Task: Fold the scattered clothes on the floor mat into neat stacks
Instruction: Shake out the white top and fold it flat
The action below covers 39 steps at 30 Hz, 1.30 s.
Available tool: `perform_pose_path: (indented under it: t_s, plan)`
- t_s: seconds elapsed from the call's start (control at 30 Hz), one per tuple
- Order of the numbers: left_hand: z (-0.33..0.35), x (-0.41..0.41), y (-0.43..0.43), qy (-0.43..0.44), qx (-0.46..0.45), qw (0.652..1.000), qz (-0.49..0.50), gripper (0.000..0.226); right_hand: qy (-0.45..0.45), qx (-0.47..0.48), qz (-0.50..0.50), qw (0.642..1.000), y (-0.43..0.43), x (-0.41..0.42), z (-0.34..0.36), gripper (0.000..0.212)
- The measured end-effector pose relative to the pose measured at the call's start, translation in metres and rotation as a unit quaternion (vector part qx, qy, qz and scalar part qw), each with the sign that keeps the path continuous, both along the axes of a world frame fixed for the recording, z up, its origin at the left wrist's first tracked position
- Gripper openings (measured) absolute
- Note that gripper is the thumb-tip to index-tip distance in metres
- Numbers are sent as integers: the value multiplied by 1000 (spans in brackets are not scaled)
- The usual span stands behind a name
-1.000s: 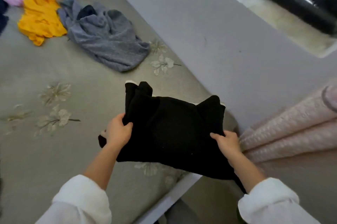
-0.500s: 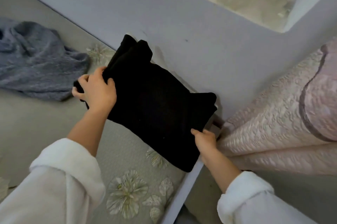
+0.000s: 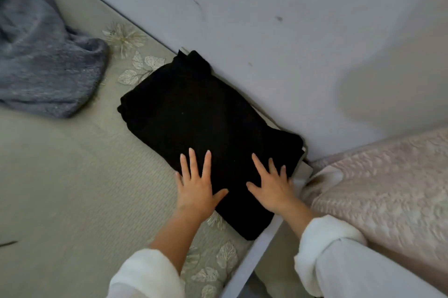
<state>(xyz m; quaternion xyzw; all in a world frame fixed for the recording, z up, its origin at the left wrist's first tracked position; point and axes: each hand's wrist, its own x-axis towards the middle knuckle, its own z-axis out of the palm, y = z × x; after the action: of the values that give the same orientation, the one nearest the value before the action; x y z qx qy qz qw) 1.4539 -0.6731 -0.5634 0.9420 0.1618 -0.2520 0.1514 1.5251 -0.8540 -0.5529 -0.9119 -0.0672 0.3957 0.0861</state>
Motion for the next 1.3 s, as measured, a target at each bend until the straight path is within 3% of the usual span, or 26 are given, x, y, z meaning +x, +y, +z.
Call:
perform_pose_path:
  t_s: [0.13, 0.2, 0.27, 0.37, 0.47, 0.63, 0.77, 0.97, 1.1, 1.3]
  plan:
    - [-8, 4, 0, 28, 28, 999, -26, 107, 45, -76, 51, 995, -4, -6, -17, 76]
    - [-8, 9, 4, 45, 0, 999, -26, 106, 59, -82, 36, 994, 7, -3, -14, 78]
    - [-1, 12, 11, 36, -57, 998, -9, 98, 15, -93, 35, 995, 20, -2, -4, 77]
    - [14, -4, 26, -113, -153, 977, 95, 65, -147, -52, 57, 986, 36, -16, 15, 71]
    - [30, -53, 38, -225, -150, 938, 215, 45, -231, 50, 107, 966, 55, -47, 26, 64]
    - [33, -179, 51, -178, -132, 907, 359, 39, -159, 122, 260, 944, 103, -126, 29, 61]
    - [30, -288, 62, -115, -125, 858, 485, 36, -78, 116, 281, 949, 143, -205, 26, 61]
    - [28, -463, 73, -27, -128, 827, 546, 39, -31, 74, 331, 940, 187, -336, 24, 57]
    - [29, -574, 92, -17, -78, 805, 588, 40, 2, 69, 367, 928, 226, -433, 15, 57]
    - [32, -718, 125, -22, -24, 713, 700, 51, 63, 74, 463, 881, 289, -577, 1, 52]
